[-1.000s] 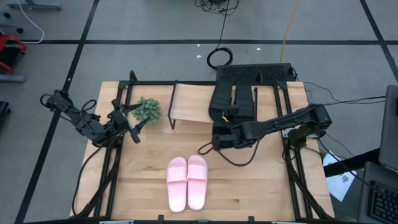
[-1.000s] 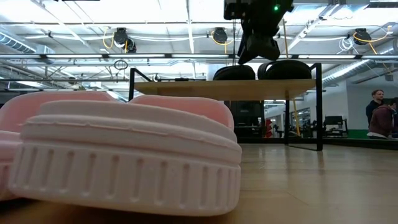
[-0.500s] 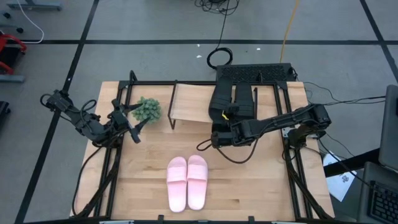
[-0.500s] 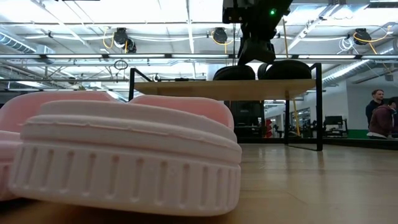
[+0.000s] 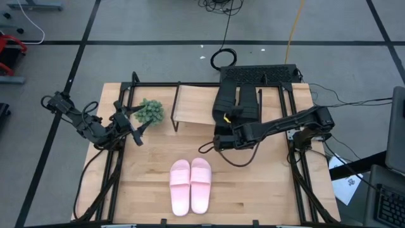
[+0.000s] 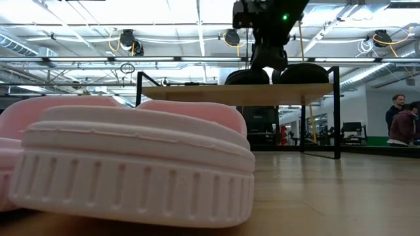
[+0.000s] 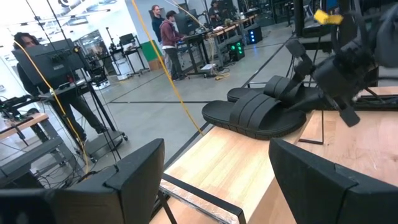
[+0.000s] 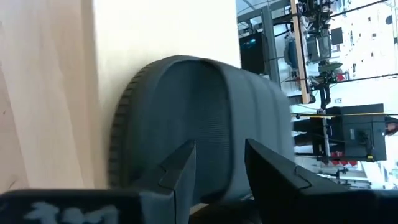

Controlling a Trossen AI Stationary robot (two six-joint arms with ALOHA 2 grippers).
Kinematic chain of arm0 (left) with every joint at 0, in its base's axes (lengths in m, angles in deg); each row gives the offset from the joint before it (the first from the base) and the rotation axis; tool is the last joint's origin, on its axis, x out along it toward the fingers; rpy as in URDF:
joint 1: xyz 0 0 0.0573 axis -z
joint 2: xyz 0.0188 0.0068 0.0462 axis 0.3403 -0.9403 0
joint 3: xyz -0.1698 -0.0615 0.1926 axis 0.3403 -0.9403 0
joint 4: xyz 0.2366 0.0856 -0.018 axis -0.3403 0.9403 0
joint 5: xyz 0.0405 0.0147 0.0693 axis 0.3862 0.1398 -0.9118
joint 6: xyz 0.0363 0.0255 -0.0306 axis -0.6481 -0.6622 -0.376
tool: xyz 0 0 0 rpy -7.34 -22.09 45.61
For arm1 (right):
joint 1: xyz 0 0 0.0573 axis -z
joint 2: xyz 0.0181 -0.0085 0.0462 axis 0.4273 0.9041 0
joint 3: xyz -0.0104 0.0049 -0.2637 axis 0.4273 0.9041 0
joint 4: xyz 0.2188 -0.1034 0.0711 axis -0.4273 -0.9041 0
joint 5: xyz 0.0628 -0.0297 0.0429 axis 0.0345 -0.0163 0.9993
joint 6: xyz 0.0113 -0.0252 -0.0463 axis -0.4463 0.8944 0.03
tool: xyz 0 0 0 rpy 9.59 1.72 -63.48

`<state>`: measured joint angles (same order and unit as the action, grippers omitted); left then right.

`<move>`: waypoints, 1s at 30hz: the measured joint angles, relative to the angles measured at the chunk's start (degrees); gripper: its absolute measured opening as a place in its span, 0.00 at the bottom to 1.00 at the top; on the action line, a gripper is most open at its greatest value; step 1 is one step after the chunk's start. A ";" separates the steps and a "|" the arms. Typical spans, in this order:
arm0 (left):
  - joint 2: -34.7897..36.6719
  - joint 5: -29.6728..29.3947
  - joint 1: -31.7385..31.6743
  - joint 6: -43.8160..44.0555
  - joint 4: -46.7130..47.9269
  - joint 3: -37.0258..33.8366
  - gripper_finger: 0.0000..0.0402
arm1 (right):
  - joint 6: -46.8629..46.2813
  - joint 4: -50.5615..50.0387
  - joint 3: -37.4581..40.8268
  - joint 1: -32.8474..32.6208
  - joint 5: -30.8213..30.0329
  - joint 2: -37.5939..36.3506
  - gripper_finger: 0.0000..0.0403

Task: Pick and place slides into the shelf
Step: Adjust the black slipper on the shelf

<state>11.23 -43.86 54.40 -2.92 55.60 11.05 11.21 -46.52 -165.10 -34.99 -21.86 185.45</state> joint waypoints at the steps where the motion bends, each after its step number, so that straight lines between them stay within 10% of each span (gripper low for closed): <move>1: 0.00 0.00 0.01 0.00 0.02 0.00 0.73 | 0.09 0.02 0.00 0.12 -0.04 0.58 0.32; 30: 0.00 0.15 0.02 -0.45 0.38 0.00 0.73 | 4.09 2.23 0.02 1.46 -7.21 2.17 0.32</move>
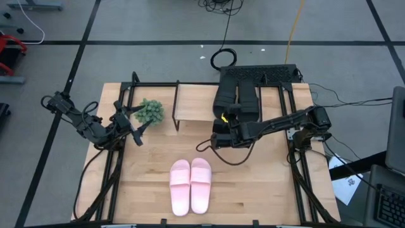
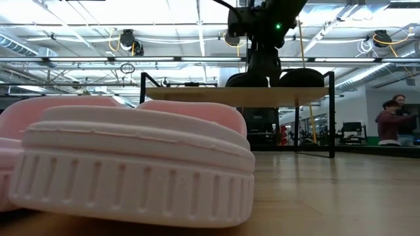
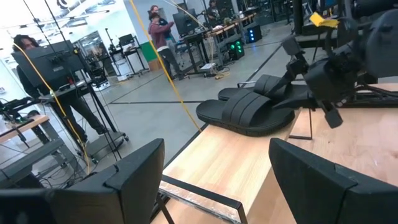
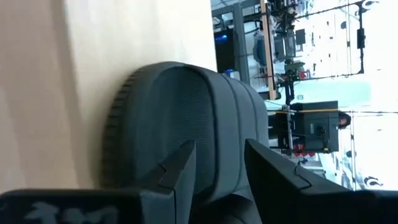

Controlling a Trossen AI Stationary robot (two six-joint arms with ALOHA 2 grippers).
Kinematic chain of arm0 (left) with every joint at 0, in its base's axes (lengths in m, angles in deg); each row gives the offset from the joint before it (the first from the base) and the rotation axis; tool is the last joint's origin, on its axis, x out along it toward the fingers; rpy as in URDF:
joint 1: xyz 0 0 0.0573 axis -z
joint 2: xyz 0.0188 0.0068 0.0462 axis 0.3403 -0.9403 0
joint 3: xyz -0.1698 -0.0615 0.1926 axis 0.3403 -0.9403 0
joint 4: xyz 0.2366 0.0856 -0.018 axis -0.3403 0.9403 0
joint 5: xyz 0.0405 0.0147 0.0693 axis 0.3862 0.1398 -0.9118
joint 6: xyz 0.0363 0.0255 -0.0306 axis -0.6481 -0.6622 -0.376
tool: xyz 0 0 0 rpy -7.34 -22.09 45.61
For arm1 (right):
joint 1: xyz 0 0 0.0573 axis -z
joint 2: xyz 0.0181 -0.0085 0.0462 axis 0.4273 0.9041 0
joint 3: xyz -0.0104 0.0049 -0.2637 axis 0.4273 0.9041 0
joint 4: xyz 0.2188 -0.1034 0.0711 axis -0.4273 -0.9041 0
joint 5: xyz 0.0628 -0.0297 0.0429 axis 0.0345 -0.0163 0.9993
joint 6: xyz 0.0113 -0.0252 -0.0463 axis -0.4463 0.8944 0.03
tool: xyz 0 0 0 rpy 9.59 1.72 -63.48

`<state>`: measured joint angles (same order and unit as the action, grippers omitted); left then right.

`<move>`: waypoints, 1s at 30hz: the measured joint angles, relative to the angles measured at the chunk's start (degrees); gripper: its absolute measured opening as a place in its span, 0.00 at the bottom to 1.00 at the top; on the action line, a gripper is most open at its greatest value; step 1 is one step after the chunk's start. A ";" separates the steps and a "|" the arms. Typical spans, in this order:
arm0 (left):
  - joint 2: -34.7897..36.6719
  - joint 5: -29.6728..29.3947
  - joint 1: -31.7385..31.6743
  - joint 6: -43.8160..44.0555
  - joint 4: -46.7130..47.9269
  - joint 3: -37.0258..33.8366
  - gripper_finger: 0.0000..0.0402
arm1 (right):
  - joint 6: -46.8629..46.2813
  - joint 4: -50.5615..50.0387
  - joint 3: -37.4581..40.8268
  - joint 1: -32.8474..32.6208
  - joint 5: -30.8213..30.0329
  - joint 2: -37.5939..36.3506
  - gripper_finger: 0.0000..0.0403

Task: Pick and place slides into the shelf
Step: Adjust the black slipper on the shelf

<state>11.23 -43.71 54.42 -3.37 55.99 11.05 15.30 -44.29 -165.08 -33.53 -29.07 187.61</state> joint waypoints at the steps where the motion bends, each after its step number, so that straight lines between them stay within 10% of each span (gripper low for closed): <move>1: 0.00 0.01 -0.02 0.01 0.00 0.00 0.73 | 0.02 0.00 0.00 0.26 -0.03 0.00 0.32; 16: 0.00 0.02 -0.02 -0.45 0.01 0.00 0.73 | -0.63 0.25 0.00 2.31 0.00 0.00 0.30; 30: 0.00 0.04 0.00 -0.29 0.01 0.00 0.73 | -0.20 0.42 0.00 2.54 2.83 0.00 0.01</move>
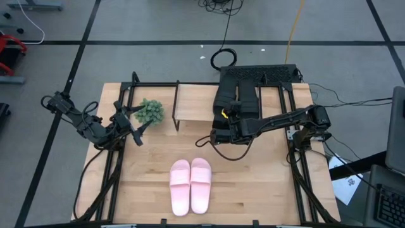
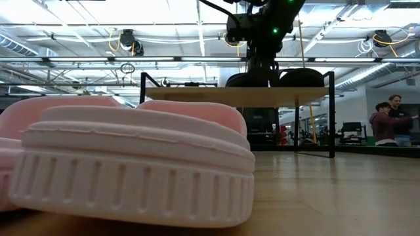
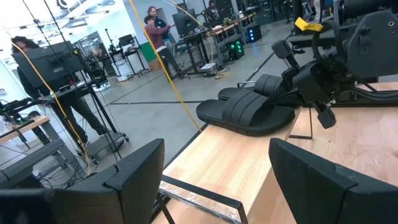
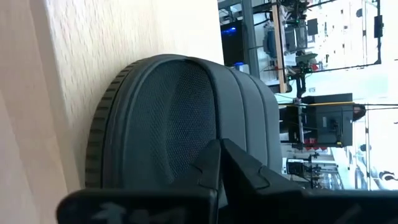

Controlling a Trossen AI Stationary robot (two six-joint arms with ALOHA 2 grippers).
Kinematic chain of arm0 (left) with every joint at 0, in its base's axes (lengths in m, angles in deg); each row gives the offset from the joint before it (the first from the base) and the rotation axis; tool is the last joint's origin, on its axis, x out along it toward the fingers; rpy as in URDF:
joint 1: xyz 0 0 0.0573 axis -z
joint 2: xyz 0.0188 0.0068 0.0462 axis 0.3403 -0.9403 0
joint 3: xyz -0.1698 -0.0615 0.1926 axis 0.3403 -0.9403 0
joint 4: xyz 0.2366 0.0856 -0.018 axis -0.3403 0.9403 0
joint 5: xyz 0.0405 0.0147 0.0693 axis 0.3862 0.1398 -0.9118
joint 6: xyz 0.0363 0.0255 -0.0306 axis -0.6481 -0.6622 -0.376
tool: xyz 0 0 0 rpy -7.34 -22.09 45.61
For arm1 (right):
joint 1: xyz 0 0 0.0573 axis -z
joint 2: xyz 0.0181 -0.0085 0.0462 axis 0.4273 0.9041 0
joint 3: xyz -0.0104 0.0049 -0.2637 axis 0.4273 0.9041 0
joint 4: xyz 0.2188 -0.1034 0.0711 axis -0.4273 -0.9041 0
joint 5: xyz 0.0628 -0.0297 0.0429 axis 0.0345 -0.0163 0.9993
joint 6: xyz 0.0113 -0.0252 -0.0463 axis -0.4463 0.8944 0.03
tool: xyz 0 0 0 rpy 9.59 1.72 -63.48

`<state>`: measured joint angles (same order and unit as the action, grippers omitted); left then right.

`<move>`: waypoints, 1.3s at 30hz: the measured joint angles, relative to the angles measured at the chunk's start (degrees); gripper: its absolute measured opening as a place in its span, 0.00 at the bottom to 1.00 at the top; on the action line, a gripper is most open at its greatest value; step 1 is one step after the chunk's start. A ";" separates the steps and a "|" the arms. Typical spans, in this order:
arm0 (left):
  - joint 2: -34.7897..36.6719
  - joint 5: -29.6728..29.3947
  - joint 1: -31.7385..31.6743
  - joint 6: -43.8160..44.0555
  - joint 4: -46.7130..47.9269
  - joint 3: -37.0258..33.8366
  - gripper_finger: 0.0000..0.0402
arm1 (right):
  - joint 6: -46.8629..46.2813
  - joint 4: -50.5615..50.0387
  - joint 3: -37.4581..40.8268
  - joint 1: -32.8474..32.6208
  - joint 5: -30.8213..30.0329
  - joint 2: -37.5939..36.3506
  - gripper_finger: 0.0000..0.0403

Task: Pick and place slides into the shelf
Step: Adjust the black slipper on the shelf

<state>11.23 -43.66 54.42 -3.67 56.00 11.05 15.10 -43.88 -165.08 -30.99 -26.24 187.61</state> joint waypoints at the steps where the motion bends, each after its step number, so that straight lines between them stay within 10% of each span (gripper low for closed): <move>1: 0.00 0.00 0.00 0.00 0.00 0.00 0.73 | 0.01 0.00 0.00 0.00 -0.02 0.00 0.01; 39: 0.00 -0.02 0.00 -0.22 0.00 0.00 0.73 | 0.84 -0.90 0.00 -1.51 -2.88 0.00 0.00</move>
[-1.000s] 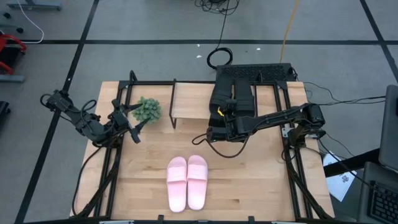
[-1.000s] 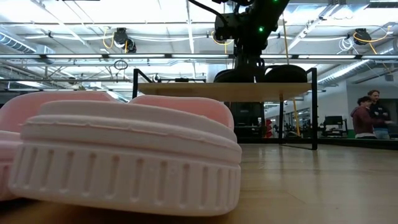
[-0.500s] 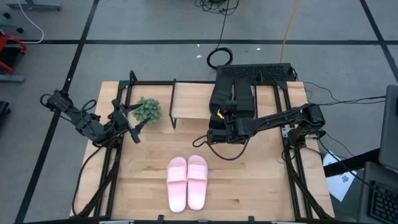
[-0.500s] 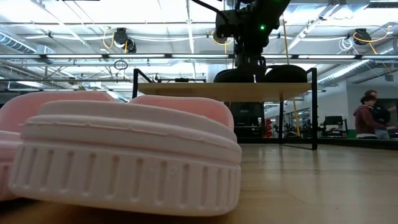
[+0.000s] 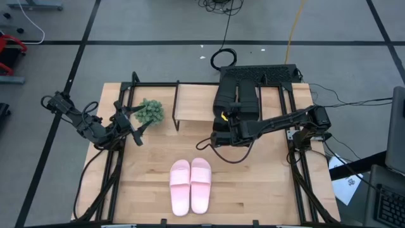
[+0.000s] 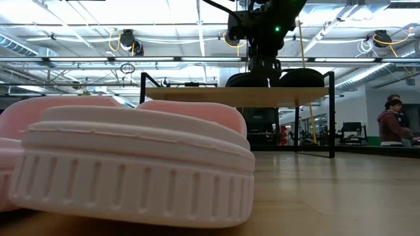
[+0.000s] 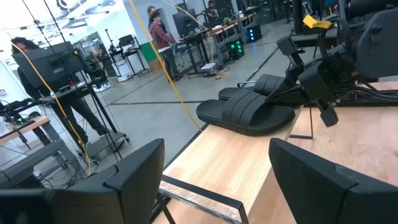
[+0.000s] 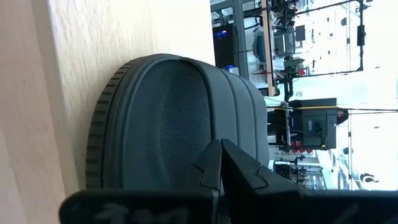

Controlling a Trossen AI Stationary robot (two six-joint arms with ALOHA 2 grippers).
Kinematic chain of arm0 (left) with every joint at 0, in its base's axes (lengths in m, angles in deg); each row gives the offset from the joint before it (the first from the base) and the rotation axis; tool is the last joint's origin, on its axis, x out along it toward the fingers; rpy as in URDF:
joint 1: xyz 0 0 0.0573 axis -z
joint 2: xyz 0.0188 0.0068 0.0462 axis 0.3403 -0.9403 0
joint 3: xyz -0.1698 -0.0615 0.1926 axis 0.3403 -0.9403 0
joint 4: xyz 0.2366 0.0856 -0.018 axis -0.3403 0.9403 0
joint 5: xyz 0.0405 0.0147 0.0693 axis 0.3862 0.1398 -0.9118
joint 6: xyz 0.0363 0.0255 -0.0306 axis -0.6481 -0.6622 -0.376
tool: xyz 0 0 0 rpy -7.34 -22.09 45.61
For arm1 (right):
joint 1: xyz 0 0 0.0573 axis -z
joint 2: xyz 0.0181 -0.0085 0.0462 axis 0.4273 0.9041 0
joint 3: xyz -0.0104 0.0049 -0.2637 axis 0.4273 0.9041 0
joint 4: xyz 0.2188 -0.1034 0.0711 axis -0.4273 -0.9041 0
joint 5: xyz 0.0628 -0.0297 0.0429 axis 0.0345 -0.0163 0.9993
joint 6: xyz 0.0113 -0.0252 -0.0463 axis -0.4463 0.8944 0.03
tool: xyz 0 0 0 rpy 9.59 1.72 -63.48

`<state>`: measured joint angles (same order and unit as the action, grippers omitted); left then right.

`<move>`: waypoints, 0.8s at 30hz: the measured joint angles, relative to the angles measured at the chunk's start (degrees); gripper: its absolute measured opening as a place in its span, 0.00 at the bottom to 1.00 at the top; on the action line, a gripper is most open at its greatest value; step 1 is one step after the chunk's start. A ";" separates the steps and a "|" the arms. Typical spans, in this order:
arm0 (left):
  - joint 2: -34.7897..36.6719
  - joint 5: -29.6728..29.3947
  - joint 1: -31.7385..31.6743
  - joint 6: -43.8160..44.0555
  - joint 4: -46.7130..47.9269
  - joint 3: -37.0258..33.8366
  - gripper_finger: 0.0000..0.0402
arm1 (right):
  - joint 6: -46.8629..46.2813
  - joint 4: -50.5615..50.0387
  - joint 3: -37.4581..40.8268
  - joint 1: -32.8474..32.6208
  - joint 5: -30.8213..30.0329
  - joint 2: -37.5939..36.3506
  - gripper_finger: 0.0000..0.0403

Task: Pick and place slides into the shelf
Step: Adjust the black slipper on the shelf

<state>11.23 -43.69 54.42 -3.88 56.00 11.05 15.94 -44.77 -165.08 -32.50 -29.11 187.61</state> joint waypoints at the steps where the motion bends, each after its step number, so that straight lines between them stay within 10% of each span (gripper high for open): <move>1: 0.00 0.00 0.00 0.00 0.00 0.00 0.73 | -0.01 0.00 0.00 -0.02 0.00 0.00 0.00; 24: 0.00 -0.14 -0.01 -0.23 0.02 0.00 0.73 | -1.29 -0.63 0.00 -0.02 0.06 -0.29 0.00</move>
<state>11.23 -43.82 54.41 -4.11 56.02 11.05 14.65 -45.40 -165.08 -32.52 -29.06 187.32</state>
